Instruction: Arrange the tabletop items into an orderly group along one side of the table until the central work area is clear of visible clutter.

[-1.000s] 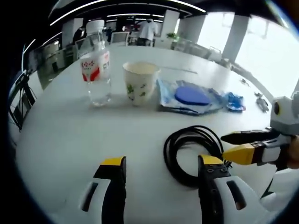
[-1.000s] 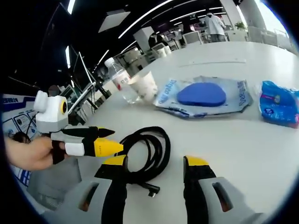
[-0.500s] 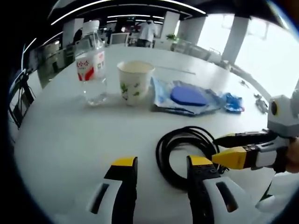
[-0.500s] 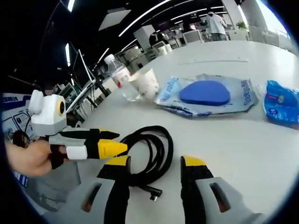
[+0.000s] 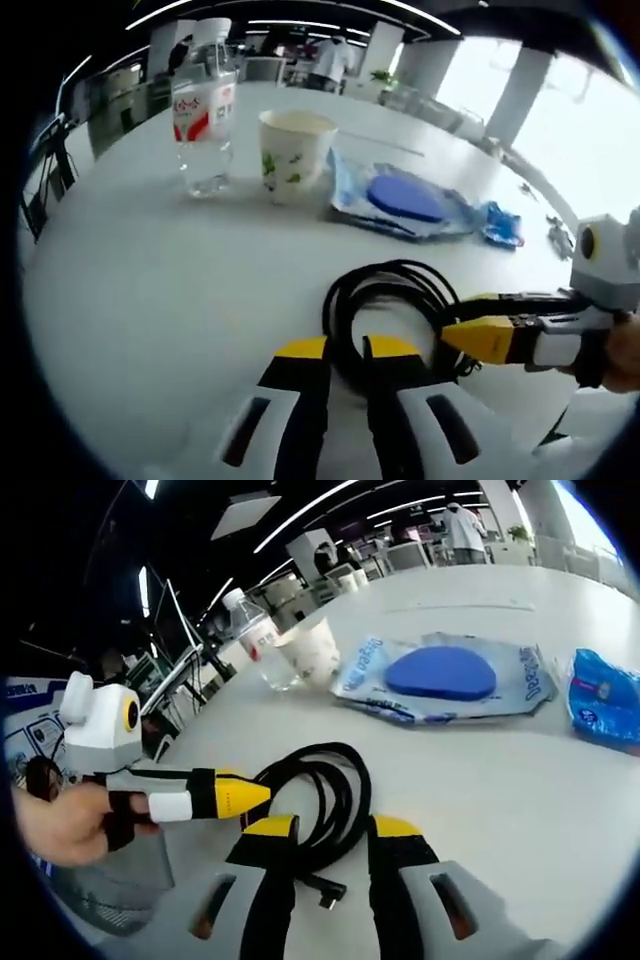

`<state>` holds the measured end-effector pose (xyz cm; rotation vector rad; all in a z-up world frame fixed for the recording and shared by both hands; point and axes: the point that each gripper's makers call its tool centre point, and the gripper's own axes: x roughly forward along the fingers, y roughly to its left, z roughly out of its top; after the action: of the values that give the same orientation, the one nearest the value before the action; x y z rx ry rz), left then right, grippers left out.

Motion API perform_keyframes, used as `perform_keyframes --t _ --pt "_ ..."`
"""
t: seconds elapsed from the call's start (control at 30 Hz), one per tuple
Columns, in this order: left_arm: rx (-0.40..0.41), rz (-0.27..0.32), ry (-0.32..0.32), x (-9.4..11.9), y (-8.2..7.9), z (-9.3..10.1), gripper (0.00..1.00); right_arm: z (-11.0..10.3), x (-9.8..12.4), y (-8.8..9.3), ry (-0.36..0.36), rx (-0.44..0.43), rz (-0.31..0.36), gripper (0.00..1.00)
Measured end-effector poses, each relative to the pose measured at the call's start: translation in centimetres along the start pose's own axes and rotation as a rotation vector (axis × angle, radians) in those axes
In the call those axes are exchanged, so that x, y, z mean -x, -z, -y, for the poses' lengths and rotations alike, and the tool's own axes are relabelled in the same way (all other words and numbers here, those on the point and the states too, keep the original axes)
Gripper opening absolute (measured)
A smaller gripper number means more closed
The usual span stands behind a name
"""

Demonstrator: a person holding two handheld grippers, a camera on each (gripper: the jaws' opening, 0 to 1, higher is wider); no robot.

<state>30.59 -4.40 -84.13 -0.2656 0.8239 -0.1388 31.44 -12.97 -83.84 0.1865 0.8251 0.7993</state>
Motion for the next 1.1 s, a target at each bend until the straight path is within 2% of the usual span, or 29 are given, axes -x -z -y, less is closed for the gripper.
perform_keyframes --t 0.13,0.17,0.2,0.3,0.4,0.47,0.63,0.73,0.87,1.03,1.1 --pt "0.017 0.001 -0.001 0.0 0.0 0.0 0.05 0.6 0.0 0.1 0.026 0.004 -0.017 0.16" --pt "0.030 0.001 0.004 0.0 0.0 0.1 0.01 0.6 -0.1 0.0 0.026 -0.004 -0.019 0.15" --pt "0.095 -0.010 0.019 -0.1 0.1 0.5 0.01 0.7 0.0 0.1 0.033 -0.002 -0.026 0.13" --pt "0.104 -0.005 0.007 -0.1 0.1 0.2 0.00 0.7 0.1 0.0 0.033 -0.010 -0.025 0.11" --pt "0.114 -0.004 0.006 0.1 0.0 0.2 0.00 1.1 0.6 -0.5 0.044 -0.043 -0.006 0.02" --pt "0.125 -0.006 0.013 0.3 -0.1 0.3 0.00 0.9 0.8 -0.6 0.018 -0.068 -0.004 0.01" --pt "0.134 0.007 0.021 1.0 -0.6 1.0 0.00 0.7 1.4 -0.9 0.016 -0.094 0.016 0.00" --pt "0.138 0.015 0.027 1.3 -1.0 1.5 0.00 0.7 2.1 -2.2 0.009 -0.154 0.055 0.00" --pt "0.141 0.036 0.042 1.7 -1.9 2.4 0.00 0.8 2.9 -3.1 0.009 -0.123 0.070 0.00" --pt "0.149 0.051 0.059 2.1 -2.7 3.4 0.00 1.2 4.2 -3.5 0.017 -0.135 0.101 0.00" --pt "0.125 0.056 0.067 2.2 -2.9 4.2 0.00 1.4 4.8 -3.6 0.020 -0.137 0.113 0.00"
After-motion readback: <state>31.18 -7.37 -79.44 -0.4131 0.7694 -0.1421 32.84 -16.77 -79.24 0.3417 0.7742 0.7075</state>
